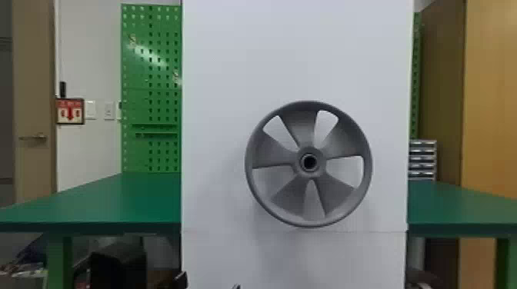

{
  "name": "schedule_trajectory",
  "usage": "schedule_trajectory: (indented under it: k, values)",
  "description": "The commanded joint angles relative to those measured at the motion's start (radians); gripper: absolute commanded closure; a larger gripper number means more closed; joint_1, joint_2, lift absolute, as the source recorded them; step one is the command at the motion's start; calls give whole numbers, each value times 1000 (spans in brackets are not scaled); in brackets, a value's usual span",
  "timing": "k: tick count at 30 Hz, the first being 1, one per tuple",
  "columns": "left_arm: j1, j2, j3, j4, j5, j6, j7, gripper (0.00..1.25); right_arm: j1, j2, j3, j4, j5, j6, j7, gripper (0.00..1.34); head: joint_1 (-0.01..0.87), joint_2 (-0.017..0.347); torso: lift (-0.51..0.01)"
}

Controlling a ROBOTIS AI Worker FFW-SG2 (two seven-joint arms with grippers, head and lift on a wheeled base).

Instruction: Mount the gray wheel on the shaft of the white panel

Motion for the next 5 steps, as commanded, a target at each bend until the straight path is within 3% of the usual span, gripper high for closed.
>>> schedule_trajectory:
  k: [1, 5]
  values:
    - [5, 1, 10, 2, 14, 0, -5, 251, -6, 6, 3, 13, -3, -3, 0, 44, 38, 40, -510]
    - [3, 1, 18, 3, 8, 0, -34, 251, -10, 11, 3, 20, -3, -6, 0, 44, 38, 40, -510]
